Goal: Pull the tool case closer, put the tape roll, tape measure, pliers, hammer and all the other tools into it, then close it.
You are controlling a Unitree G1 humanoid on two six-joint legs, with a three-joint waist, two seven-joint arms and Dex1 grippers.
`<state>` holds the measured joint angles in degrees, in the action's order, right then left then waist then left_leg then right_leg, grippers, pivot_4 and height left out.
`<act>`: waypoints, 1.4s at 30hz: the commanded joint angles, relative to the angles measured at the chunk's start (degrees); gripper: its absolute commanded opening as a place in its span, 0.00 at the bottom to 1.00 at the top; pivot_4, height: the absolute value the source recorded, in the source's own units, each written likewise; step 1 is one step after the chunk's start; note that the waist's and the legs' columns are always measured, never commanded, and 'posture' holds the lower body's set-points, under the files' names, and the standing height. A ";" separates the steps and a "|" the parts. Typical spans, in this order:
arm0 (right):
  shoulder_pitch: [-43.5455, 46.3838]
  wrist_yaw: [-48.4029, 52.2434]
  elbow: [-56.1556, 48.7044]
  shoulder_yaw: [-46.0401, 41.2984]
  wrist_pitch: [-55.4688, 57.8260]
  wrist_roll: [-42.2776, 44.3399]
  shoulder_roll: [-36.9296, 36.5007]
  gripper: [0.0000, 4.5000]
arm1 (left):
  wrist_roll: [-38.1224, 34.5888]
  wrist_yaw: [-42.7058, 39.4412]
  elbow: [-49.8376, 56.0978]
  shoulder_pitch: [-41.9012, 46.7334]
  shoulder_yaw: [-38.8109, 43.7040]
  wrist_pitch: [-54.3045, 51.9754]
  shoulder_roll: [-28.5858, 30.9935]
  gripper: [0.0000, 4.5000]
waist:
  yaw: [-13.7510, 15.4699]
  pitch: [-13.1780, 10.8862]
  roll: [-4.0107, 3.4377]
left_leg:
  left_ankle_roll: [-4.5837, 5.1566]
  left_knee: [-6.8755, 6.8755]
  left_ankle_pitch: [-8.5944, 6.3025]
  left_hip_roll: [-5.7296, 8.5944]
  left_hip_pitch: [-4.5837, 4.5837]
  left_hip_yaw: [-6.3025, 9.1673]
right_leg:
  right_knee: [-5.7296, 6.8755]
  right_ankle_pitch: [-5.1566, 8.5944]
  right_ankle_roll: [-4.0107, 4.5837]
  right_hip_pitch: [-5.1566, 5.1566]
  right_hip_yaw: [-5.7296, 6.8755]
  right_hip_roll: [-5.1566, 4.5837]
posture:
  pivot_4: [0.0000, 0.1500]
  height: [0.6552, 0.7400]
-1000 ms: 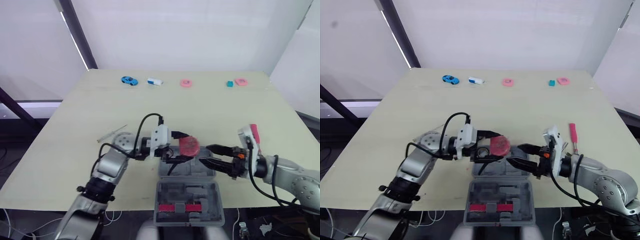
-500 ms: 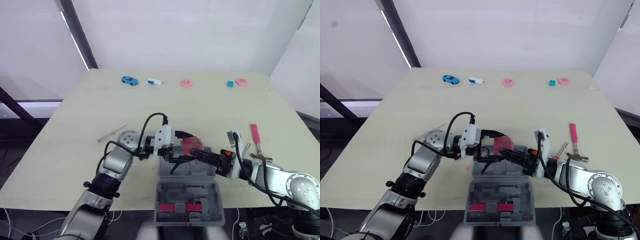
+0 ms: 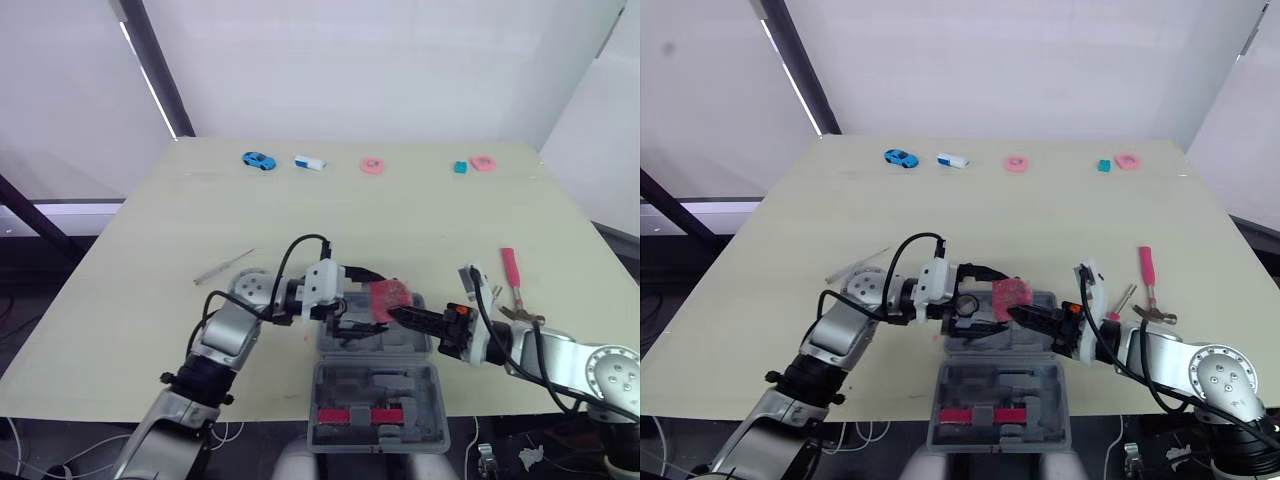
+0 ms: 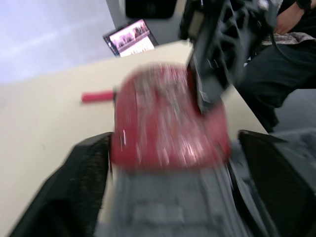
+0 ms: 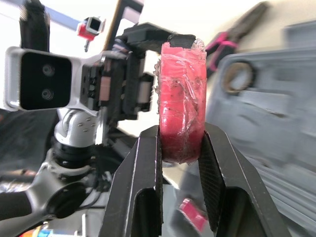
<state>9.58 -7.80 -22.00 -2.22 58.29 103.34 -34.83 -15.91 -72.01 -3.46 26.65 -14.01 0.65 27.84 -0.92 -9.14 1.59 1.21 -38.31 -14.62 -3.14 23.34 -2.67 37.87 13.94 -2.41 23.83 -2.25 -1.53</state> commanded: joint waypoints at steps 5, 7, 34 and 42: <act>-9.38 3.57 -3.23 -6.14 -1.95 2.72 -6.30 0.11 | -7.10 -5.31 7.28 -4.90 4.22 -4.20 6.82 1.00 | 0.10 0.01 -0.01 | 0.00 -0.01 0.00 -0.02 0.17 0.03 | -0.04 0.00 0.00 0.13 0.03 -0.01 | 1.00 1.00; -13.49 5.69 -2.75 -8.59 -1.66 2.30 -8.34 0.11 | -8.40 -6.23 8.72 -6.10 5.03 -5.20 8.35 1.00 | 0.28 0.01 0.00 | 0.00 -0.06 0.00 -0.01 0.31 0.07 | -0.05 0.00 0.00 0.21 0.07 -0.02 | 1.00 1.00; -27.34 23.17 10.02 -11.88 0.80 -23.68 -3.44 0.34 | -14.15 -7.98 19.61 -10.21 6.82 -13.74 14.14 1.00 | 0.18 0.04 -0.03 | 0.00 -0.10 0.01 -0.02 0.17 0.02 | 0.00 0.19 -0.06 0.18 -0.05 0.08 | 1.00 1.00; -31.37 33.57 9.61 -17.52 2.39 -26.30 -8.30 0.99 | -18.13 -7.86 19.93 -10.39 8.22 -17.05 13.58 1.00 | 0.57 0.06 -0.06 | 0.00 -0.11 0.01 0.06 0.26 0.08 | -0.02 0.14 -0.11 0.17 -0.15 0.09 | 1.00 1.00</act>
<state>-20.78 23.01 -11.47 -17.22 60.74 78.36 -42.10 -31.50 -79.70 14.84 16.28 -7.59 -15.42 41.28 -0.35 -9.07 1.53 1.22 -38.44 -14.62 -3.09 23.62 -2.58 37.83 14.08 -2.51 24.00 -2.38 -1.44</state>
